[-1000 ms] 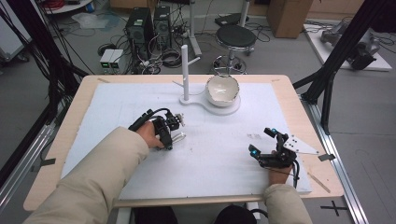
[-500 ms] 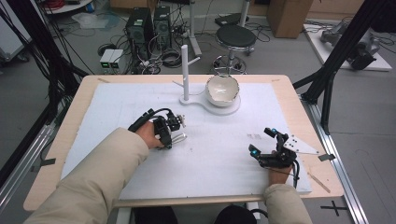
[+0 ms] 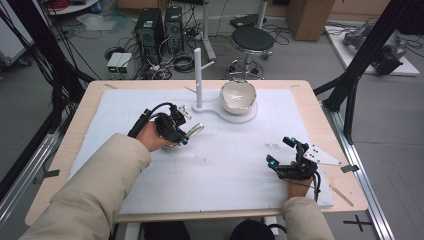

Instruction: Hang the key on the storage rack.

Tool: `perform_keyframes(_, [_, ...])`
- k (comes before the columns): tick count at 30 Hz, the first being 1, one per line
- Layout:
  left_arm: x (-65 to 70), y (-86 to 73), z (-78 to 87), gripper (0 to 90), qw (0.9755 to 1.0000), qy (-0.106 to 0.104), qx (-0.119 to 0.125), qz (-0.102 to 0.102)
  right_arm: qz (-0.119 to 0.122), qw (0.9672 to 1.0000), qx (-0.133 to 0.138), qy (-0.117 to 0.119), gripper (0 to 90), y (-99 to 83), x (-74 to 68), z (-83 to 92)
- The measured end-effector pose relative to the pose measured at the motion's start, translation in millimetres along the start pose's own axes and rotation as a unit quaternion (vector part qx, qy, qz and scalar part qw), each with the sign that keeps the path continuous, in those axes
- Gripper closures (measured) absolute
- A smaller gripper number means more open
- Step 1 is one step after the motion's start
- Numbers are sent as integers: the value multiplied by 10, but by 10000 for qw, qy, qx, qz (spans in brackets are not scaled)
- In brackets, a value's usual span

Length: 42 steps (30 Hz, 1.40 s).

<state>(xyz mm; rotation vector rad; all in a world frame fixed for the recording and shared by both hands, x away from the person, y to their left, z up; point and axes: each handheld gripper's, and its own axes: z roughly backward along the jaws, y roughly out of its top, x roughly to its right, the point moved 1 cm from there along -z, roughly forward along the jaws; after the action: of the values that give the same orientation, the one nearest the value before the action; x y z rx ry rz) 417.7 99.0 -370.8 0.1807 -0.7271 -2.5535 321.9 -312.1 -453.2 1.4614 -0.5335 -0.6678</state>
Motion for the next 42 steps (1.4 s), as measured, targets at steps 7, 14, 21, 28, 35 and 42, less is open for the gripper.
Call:
perform_keyframes(7, [-126, 17, 102, 742, 9926, -543, 1018, 375, 29, 10000, 1, 1, 13, 0, 1, -1])
perform_keyframes(14, [-308, 86, 184, 742, 9800, -652, 1740, 717, 42, 10000, 2, -8, 13, 0, 0, -2])
perform_keyframes(21, [-421, 116, 172, 742, 9756, -609, 1887, 938, 31, 10000, 1, 2, 13, 0, 1, -1])
perform_keyframes(28, [-560, 366, 245, 742, 9702, -685, 2124, 944, 29, 10000, -3, -11, 13, 1, 3, -4])
perform_keyframes(35, [-689, 455, 260, 742, 9659, -712, 2208, 1149, 18, 10000, -3, -8, 13, 0, 4, -5])
perform_keyframes(42, [-823, 517, 205, 742, 9638, -820, 2125, 1384, -12, 10000, 6, -5, 13, 2, 12, -7])
